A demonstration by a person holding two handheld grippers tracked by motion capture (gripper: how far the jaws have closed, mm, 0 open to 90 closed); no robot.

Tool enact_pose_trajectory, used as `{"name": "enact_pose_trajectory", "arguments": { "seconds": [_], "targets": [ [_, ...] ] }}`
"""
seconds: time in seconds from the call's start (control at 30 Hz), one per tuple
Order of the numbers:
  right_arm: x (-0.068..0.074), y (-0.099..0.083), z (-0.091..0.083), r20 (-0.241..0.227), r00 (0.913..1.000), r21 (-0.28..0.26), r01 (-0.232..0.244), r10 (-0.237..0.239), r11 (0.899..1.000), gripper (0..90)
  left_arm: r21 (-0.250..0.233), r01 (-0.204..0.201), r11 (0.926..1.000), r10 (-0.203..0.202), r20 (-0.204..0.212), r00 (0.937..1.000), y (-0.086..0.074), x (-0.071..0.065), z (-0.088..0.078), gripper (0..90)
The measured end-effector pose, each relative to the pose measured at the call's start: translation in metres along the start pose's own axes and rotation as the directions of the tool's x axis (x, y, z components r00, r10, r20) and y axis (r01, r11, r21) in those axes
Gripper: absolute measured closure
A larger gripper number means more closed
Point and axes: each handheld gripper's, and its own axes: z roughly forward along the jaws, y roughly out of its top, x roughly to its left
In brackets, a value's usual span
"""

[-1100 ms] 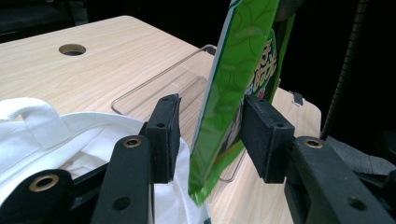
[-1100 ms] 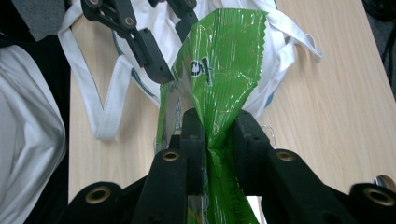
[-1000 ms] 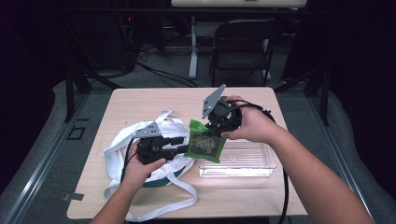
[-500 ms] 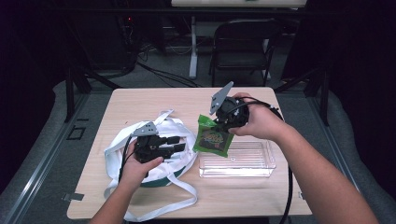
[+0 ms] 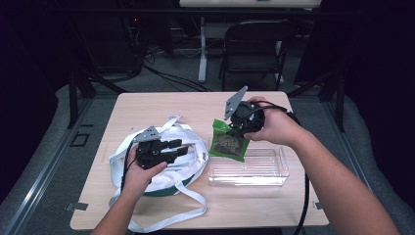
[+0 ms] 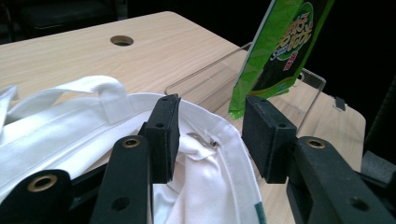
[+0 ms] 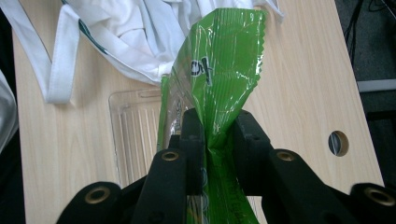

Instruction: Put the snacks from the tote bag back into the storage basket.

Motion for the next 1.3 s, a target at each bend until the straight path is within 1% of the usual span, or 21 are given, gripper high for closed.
{"name": "enact_pose_trajectory", "arguments": {
  "seconds": [0.1,0.17,0.23,0.37,0.57,0.63,0.7,0.87,0.93,1.13,1.27,1.3],
  "targets": [
    [-0.001,-0.001,0.002,0.003,0.9999,0.007,0.010,-0.010,1.000,75.7,-0.001,0.002,1.0000,-0.002,-0.016,0.9999,0.000,0.002,-0.001,55.7],
    [-0.002,-0.002,0.004,0.006,1.0000,0.003,0.004,-0.004,1.000,75.7,0.003,-0.003,1.0000,0.003,-0.029,0.9996,0.000,0.003,-0.003,55.2],
    [-0.004,-0.003,0.005,0.012,0.9999,0.012,0.008,-0.008,1.000,75.7,0.005,-0.004,1.0000,0.005,-0.042,0.9991,-0.001,0.004,-0.004,55.2],
    [-0.006,-0.006,0.008,0.020,0.9997,0.021,0.011,-0.012,1.000,75.7,-0.002,-0.002,1.0000,0.002,-0.049,0.9988,-0.001,0.006,-0.005,54.9],
    [-0.008,-0.008,0.012,0.028,0.9994,0.037,0.021,-0.022,0.999,75.8,0.005,0.000,1.0000,0.000,-0.066,0.9978,-0.002,0.009,-0.007,54.3],
    [-0.009,-0.010,0.016,0.032,0.9992,0.039,0.022,-0.024,0.999,75.7,0.002,0.001,1.0000,-0.001,-0.068,0.9977,-0.002,0.010,-0.007,54.3],
    [-0.010,-0.011,0.019,0.036,0.9989,0.055,0.029,-0.031,0.998,75.7,0.003,0.003,1.0000,-0.002,-0.070,0.9975,-0.003,0.010,-0.007,54.3],
    [-0.012,-0.013,0.026,0.048,0.9982,0.059,0.034,-0.036,0.998,75.7,0.004,0.004,1.0000,-0.004,-0.079,0.9968,-0.003,0.012,-0.009,54.3],
    [-0.012,-0.014,0.030,0.047,0.9983,0.051,0.031,-0.033,0.998,75.7,-0.003,0.006,1.0000,-0.007,-0.082,0.9966,-0.003,0.012,-0.009,54.3],
    [-0.013,-0.016,0.044,0.047,0.9982,0.069,0.033,-0.037,0.997,75.7,-0.005,0.007,1.0000,-0.007,-0.090,0.9959,-0.003,0.014,-0.010,54.3],
    [-0.014,-0.018,0.052,0.043,0.9987,0.063,0.025,-0.028,0.998,75.6,-0.003,0.010,0.9999,-0.011,-0.094,0.9955,-0.003,0.014,-0.011,54.3],
    [-0.015,-0.018,0.053,0.046,0.9983,0.071,0.034,-0.037,0.997,75.6,-0.004,0.013,0.9999,-0.013,-0.096,0.9953,-0.003,0.014,-0.011,54.3]
  ]
}}
